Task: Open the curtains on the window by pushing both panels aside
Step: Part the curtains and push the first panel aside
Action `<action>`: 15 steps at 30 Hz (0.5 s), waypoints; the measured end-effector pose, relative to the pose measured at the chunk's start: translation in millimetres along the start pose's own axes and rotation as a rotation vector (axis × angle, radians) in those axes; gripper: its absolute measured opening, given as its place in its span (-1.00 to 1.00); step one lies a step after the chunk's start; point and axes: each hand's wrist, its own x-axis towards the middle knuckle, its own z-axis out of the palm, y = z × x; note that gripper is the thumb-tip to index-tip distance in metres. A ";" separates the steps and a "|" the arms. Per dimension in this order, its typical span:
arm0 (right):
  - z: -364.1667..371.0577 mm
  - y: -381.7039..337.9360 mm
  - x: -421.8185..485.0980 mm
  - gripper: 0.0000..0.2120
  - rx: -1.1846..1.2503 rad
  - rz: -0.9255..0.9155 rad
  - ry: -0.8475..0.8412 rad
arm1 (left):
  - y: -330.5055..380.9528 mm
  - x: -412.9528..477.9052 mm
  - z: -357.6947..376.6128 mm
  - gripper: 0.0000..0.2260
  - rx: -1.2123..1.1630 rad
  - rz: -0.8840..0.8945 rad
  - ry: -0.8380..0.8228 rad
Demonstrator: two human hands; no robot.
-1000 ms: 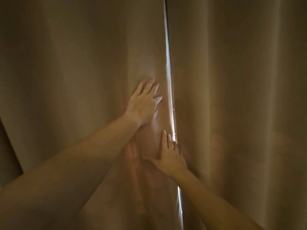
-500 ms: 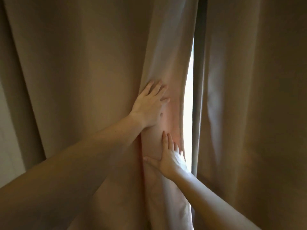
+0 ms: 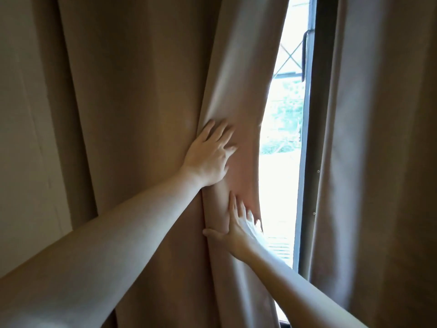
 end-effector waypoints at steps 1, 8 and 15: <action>3.3 -4.8 2.1 0.21 -0.012 -0.007 0.004 | -5.7 -3.6 1.3 -0.50 -0.005 -0.002 -0.004; 34.0 -43.6 21.6 0.21 -0.008 -0.048 0.018 | -51.9 -32.7 15.2 -0.50 0.021 -0.004 -0.011; 66.6 -89.2 41.7 0.20 -0.002 -0.100 -0.028 | -101.5 -65.1 34.2 -0.49 0.065 -0.022 -0.028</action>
